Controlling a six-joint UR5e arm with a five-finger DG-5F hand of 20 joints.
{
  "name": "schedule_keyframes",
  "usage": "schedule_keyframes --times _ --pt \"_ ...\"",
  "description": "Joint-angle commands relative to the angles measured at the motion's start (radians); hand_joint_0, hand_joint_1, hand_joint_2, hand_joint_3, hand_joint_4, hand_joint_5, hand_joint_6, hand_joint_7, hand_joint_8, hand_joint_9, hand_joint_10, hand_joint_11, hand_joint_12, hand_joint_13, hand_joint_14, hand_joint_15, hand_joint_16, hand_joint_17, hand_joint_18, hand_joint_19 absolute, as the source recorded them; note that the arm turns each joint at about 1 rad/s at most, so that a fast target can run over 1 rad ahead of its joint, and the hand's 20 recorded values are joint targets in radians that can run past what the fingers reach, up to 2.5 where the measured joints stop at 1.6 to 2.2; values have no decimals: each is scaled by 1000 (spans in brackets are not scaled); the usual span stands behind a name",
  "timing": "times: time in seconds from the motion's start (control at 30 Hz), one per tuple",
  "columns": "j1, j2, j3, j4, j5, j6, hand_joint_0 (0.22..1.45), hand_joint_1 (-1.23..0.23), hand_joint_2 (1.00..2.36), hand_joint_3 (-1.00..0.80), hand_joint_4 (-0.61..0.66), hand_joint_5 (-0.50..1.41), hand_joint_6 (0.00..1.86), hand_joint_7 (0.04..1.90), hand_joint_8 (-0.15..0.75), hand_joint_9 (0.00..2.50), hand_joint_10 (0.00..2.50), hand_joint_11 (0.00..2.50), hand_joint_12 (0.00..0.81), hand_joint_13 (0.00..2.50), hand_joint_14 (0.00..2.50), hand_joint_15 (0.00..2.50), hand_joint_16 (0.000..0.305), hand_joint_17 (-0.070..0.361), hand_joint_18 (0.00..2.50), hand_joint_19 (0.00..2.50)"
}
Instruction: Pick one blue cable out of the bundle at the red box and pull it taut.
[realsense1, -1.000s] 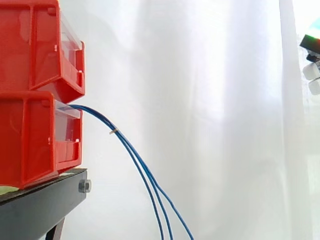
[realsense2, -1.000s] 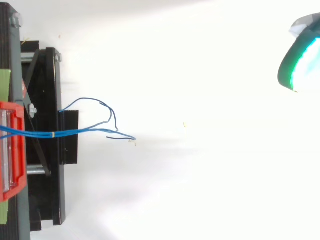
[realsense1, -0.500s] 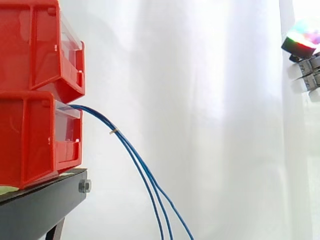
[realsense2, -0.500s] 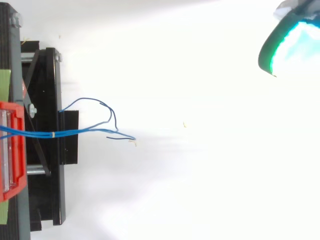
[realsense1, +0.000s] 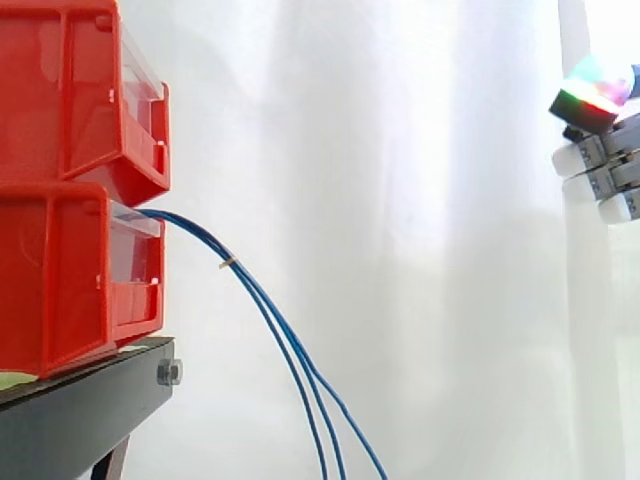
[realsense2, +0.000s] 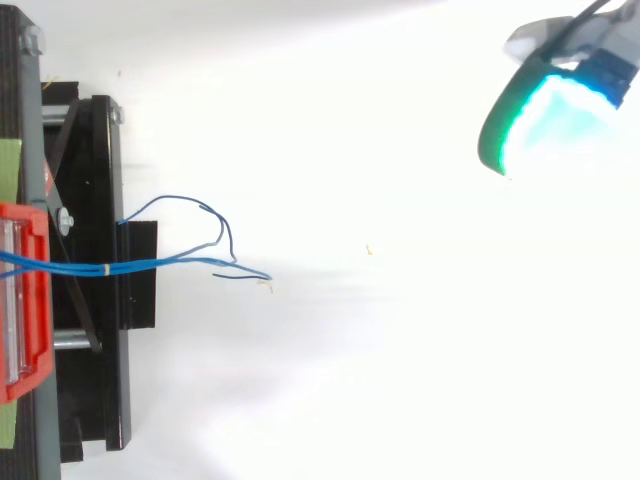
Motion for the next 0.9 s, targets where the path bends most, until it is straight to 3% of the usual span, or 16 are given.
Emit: schedule_keyframes --times 0.0,0.2,0.43,0.5,0.6,0.87 --pt "0 -28 2 40 0 6 372 -668 1000 -500 315 -214 501 752 291 140 0 24 394 52 4 127 71 161 0 85" --pt "0 -82 0 99 3 20 370 -771 1000 -500 314 -211 502 765 291 142 0 32 395 48 4 125 71 160 0 67" --pt "2 -110 2 164 11 23 370 -855 1000 -500 306 -212 502 764 287 136 0 33 394 48 4 121 71 160 0 56" --pt "3 -114 2 184 22 20 372 -860 1000 -500 303 -212 502 765 287 136 0 31 393 47 4 121 71 160 0 61" --pt "8 -176 0 256 62 17 373 -847 1000 -500 304 -212 502 764 287 135 0 32 394 48 3 119 71 160 0 65" --pt "7 -234 2 325 65 34 373 -790 1000 -500 310 -210 502 761 290 138 0 26 397 51 4 123 72 161 0 72"
